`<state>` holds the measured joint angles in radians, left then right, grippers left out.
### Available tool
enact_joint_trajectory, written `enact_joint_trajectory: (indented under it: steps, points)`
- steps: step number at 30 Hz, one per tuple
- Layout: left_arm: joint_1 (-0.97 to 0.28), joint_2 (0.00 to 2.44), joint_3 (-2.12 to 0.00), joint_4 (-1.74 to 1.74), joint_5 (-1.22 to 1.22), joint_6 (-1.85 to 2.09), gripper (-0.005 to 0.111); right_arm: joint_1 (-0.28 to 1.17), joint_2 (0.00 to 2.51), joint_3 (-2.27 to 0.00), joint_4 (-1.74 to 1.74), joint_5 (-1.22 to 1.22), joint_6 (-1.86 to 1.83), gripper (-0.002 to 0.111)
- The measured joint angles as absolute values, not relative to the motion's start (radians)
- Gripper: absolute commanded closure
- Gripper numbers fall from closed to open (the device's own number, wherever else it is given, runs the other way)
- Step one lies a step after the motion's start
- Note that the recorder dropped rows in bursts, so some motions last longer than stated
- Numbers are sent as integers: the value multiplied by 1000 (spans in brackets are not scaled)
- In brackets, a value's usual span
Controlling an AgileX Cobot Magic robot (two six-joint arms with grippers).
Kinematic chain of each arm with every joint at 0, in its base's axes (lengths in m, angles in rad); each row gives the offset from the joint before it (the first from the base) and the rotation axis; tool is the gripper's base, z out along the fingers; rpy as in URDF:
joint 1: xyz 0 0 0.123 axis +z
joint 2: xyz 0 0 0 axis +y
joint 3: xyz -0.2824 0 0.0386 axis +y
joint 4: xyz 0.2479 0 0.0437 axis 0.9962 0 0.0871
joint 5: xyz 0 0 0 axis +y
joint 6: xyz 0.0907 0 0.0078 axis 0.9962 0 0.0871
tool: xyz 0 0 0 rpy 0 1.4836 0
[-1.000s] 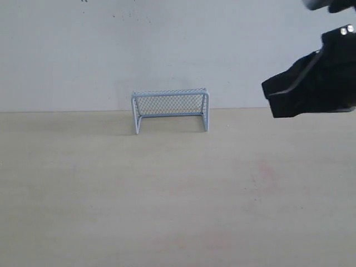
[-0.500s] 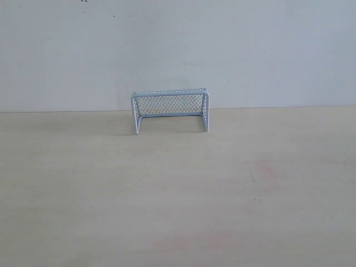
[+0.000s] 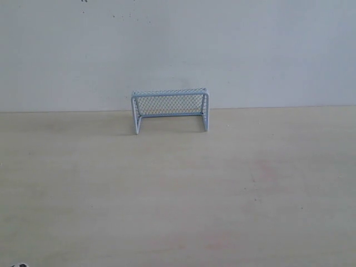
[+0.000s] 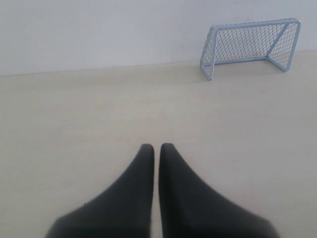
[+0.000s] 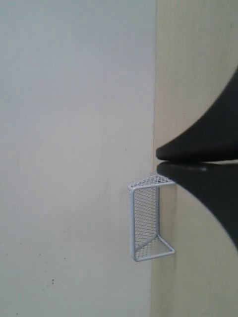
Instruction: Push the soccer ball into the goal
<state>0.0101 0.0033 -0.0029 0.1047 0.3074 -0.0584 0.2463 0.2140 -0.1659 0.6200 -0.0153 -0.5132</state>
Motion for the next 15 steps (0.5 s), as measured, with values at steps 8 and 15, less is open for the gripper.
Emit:
enact_joint_trajectory:
  steps: [8, 15]
  points:
    - [10, 3, -3, 105, 307, -58, 102, 221, 168, -166, 622, 18, -473, 109]
    - [10, 3, -3, 105, 307, -58, 102, 221, 111, -166, 622, 34, -473, 109]
